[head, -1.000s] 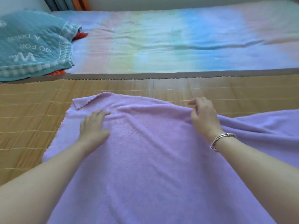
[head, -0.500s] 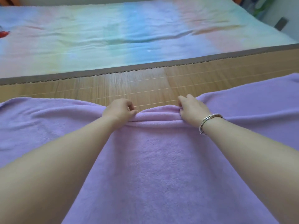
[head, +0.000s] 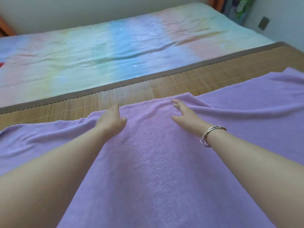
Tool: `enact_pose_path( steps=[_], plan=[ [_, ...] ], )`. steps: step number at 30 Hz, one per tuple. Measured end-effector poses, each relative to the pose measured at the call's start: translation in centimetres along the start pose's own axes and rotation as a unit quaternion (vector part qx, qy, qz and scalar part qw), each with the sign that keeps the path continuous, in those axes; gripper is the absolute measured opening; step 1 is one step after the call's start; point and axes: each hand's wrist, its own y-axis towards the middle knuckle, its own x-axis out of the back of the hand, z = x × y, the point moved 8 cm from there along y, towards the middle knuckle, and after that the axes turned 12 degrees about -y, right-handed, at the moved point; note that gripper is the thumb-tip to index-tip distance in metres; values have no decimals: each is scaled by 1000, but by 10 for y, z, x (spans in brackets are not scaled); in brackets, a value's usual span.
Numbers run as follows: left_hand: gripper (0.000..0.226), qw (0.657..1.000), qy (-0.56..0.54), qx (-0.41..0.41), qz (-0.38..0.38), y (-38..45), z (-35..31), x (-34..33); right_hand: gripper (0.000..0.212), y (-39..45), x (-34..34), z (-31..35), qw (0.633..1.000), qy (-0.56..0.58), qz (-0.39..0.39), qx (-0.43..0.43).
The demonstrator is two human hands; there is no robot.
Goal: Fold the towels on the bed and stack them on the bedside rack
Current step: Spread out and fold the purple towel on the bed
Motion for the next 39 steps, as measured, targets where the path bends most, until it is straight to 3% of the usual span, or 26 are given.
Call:
enact_pose_path(
  steps=[7,12,17,27,34,38,39],
  plan=[
    [56,989,21,-101,109,-70,-107,-67,42,-95,106,-109,985,-36,-140,-99],
    [45,976,-32,-177,120,-115,-217,-110,35,-180,188,-206,960,-40,-206,-187],
    [44,966,-54,-204,148,-143,-324,-176,32,-254,268,-287,937,-52,-254,-234],
    [43,935,-66,-259,233,-197,-505,-357,35,-339,359,-434,914,-56,-258,-307],
    [48,902,-61,-266,335,-236,-546,-463,51,-374,373,-494,864,-171,-253,-401],
    [55,903,-19,-278,327,-243,-550,-483,15,-368,364,-498,887,-142,-175,-403],
    [55,904,-10,-283,319,-243,-552,-482,15,-363,359,-492,903,-126,-153,-380]
  ],
)
